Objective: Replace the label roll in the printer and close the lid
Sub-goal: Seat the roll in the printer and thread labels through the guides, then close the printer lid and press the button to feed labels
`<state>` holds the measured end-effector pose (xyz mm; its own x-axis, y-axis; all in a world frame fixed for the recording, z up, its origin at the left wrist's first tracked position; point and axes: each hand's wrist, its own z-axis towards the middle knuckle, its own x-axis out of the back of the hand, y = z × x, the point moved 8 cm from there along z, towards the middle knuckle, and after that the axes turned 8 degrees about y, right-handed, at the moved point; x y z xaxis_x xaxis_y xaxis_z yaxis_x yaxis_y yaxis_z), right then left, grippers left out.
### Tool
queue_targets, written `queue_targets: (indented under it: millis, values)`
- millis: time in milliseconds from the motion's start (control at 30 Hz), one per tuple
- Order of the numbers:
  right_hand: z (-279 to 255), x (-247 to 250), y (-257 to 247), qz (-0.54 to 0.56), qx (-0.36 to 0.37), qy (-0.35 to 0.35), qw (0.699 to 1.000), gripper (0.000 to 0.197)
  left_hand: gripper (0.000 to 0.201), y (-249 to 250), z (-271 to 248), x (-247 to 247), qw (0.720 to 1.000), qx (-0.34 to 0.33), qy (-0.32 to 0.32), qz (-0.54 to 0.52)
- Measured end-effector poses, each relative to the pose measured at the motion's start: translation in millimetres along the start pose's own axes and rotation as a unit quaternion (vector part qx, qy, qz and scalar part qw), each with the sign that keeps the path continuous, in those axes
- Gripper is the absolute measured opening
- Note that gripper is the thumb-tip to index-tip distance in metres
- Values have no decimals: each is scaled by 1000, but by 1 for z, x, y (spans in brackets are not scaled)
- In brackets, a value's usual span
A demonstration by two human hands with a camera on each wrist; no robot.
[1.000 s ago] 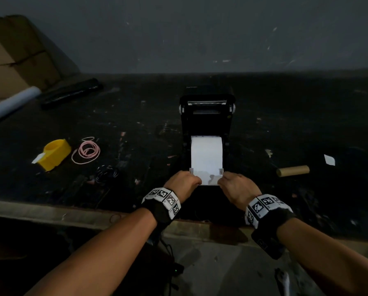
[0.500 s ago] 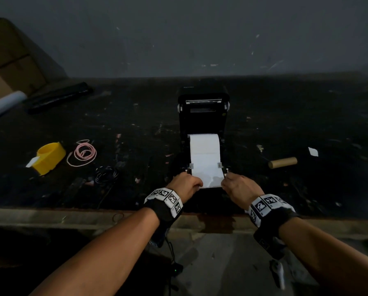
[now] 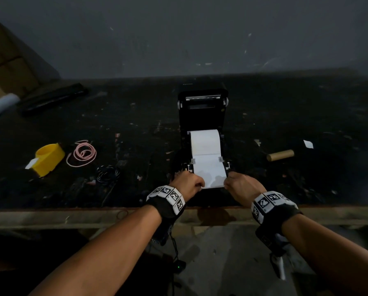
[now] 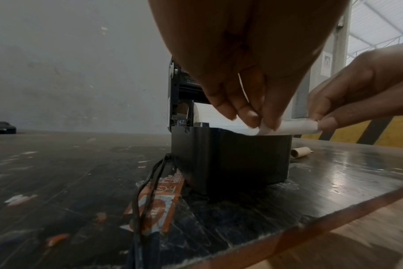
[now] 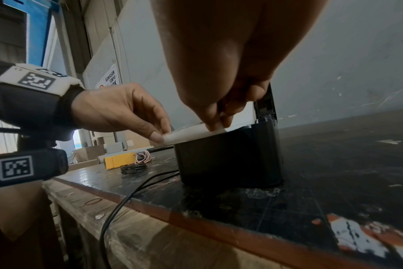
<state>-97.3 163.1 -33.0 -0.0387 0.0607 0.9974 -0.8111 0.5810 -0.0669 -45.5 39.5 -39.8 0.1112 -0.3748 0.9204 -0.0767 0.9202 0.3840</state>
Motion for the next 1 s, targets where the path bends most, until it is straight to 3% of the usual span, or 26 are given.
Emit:
queue_targets:
  millis: [367, 567, 700, 833, 900, 1000]
  values:
    - [-3, -2, -3, 15, -34, -30, 999, 26, 24, 8, -4, -1, 999, -30, -18, 13]
    - [1, 3, 5, 49, -30, -17, 998, 21, 31, 4, 4, 10, 998, -23, -58, -23]
    - [26, 36, 20, 93, -16, 3, 996, 27, 36, -3, 46, 82, 995, 9, 66, -80]
    - [80, 106, 51, 139, -56, 112, 982, 25, 41, -18, 93, 169, 959, 51, 252, -121]
    - [113, 134, 74, 163, -92, 166, 968, 23, 46, -27, 116, 195, 946, 72, 295, -117]
    - [162, 162, 106, 174, -115, 221, 953, 29, 54, -44, 152, 216, 944, 108, 302, -82]
